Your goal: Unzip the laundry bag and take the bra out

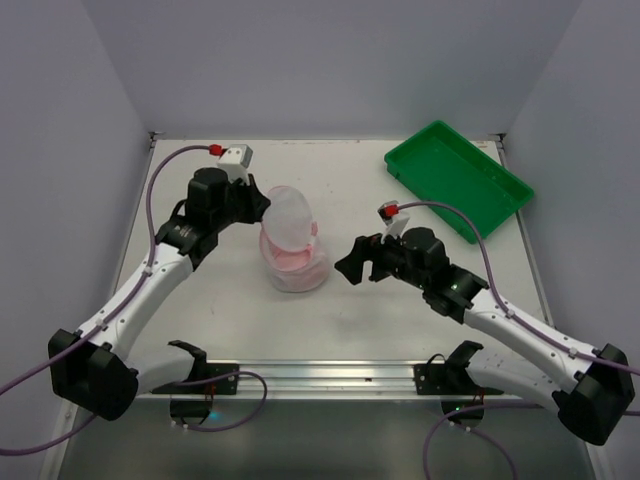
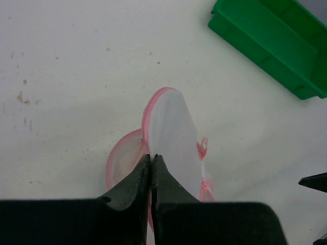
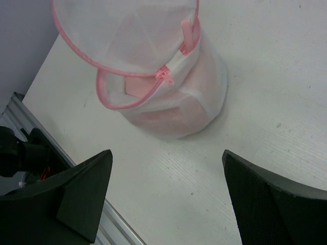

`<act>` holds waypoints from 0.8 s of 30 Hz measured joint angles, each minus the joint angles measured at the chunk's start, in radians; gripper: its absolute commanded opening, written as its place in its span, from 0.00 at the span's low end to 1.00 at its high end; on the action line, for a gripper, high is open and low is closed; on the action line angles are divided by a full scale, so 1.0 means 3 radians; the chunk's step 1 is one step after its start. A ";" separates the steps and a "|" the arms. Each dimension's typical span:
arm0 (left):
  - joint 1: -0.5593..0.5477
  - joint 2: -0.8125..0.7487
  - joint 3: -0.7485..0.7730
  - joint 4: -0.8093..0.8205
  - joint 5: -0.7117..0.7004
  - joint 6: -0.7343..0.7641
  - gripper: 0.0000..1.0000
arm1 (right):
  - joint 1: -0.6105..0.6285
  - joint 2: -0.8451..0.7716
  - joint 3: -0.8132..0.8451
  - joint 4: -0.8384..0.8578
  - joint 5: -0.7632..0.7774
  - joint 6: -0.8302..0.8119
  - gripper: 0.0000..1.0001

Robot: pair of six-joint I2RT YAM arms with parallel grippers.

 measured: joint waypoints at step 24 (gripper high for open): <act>-0.1649 0.1213 0.0879 0.0416 0.0192 -0.0532 0.53 | 0.0000 -0.1863 -0.0514 -0.0548 0.1259 0.0200 0.93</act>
